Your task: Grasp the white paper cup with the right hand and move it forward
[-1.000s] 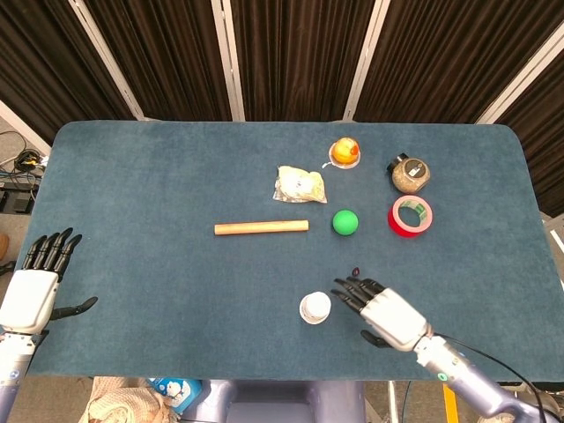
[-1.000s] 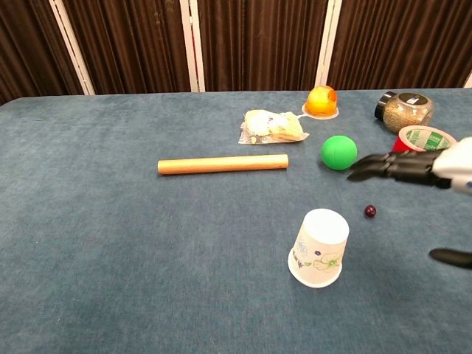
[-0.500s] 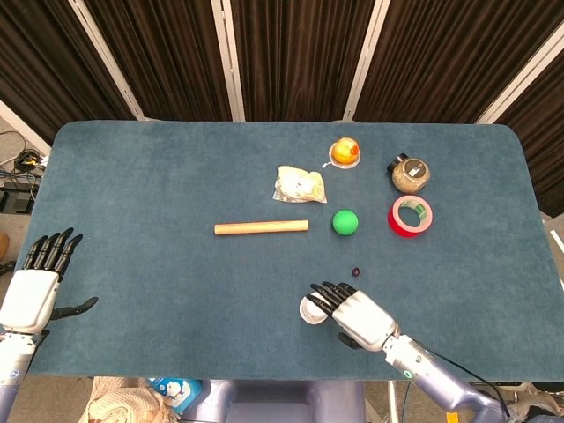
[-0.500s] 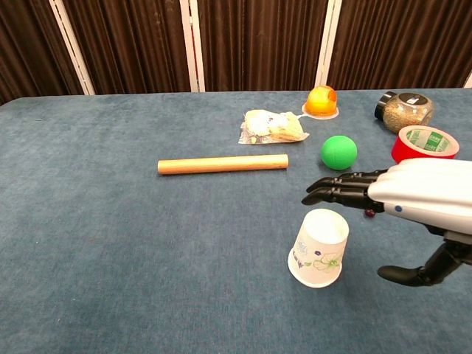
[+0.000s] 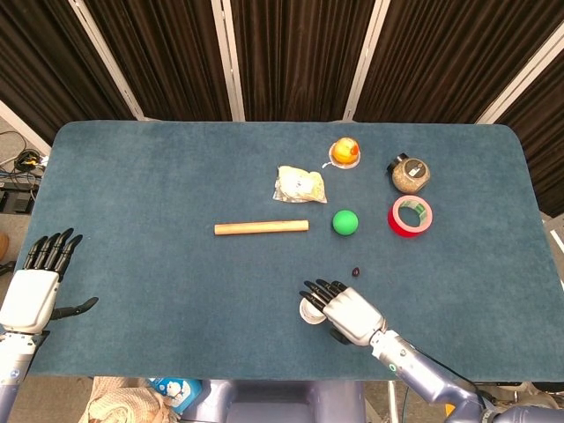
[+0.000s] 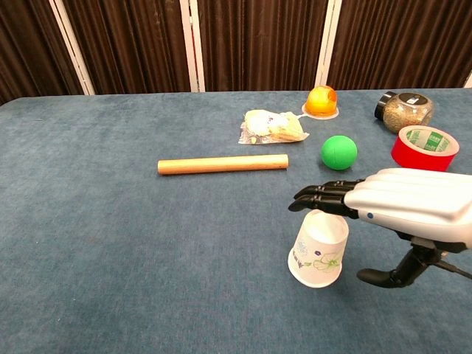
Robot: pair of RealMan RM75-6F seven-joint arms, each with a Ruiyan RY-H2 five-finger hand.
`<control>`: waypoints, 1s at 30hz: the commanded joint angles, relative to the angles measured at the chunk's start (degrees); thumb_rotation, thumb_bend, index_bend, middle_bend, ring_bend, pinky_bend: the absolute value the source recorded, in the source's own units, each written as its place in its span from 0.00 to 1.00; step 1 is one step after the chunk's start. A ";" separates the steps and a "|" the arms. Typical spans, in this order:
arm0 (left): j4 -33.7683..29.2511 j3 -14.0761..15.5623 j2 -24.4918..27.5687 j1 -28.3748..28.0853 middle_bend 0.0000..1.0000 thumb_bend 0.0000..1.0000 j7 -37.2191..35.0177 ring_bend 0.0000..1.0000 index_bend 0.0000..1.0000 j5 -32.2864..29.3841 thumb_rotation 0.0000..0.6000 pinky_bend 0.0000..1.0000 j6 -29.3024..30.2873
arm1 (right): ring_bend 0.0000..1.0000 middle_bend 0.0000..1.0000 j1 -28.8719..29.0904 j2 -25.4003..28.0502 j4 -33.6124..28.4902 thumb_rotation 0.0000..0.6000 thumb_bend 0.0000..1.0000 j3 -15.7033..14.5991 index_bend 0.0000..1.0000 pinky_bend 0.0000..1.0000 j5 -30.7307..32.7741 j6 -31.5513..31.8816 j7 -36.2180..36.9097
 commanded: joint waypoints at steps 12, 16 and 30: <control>-0.15 0.02 0.17 -0.04 0.00 0.02 -0.29 0.00 0.00 -0.14 1.00 0.00 -0.22 | 0.41 0.34 0.83 -3.11 2.20 1.00 0.47 -0.27 0.34 0.47 3.30 2.26 -2.46; -0.20 0.05 0.17 -0.05 0.00 0.02 -0.25 0.00 0.00 -0.22 1.00 0.00 -0.34 | 0.43 0.36 0.93 -2.68 1.72 1.00 0.47 -0.40 0.36 0.49 3.43 2.84 -2.19; -0.34 0.09 0.17 -0.07 0.00 0.02 -0.04 0.00 0.00 -0.32 1.00 0.00 -0.50 | 0.43 0.36 0.61 -0.93 2.85 1.00 0.47 1.91 0.36 0.49 3.76 8.53 -2.39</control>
